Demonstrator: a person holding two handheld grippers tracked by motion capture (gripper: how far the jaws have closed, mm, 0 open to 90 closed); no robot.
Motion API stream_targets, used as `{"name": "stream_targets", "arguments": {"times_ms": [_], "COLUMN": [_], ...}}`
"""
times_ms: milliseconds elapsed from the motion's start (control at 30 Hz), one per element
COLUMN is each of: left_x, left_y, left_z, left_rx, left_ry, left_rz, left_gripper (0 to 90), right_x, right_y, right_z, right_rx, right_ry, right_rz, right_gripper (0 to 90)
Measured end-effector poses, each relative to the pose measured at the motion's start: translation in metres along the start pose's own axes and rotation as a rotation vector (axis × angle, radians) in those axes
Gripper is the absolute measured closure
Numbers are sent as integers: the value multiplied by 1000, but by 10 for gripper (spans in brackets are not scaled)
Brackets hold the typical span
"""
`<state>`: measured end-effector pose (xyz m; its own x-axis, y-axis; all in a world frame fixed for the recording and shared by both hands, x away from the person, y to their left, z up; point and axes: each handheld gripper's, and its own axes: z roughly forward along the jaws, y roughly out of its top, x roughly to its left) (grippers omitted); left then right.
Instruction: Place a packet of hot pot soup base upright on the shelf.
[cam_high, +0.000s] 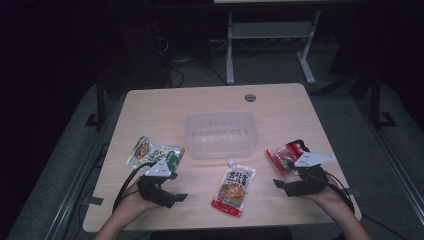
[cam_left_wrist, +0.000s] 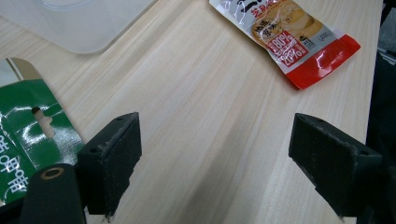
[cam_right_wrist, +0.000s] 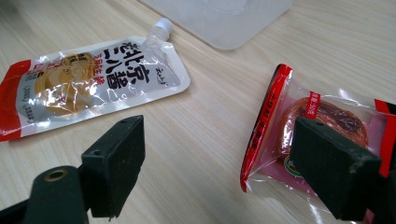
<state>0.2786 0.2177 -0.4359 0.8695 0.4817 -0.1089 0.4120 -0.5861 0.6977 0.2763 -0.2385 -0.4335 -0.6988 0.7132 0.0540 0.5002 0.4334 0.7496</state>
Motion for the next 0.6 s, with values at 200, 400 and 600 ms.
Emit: {"name": "stream_targets", "arguments": {"times_ms": [200, 400, 600], "left_x": [0, -1, -2], "left_y": [0, 0, 1], "left_z": [1, 0, -1], "left_rx": [4, -2, -2], "left_ry": [-3, -7, -7], "left_rz": [9, 12, 23], "left_gripper": [167, 169, 171], "right_x": [-2, -4, -13], "right_y": [1, 6, 11], "right_z": [-1, -4, -8], "right_rx": [-3, 5, -7], "right_ry": [-1, 3, -46], "right_rz": [14, 57, 94], "right_gripper": [175, 159, 255]}}
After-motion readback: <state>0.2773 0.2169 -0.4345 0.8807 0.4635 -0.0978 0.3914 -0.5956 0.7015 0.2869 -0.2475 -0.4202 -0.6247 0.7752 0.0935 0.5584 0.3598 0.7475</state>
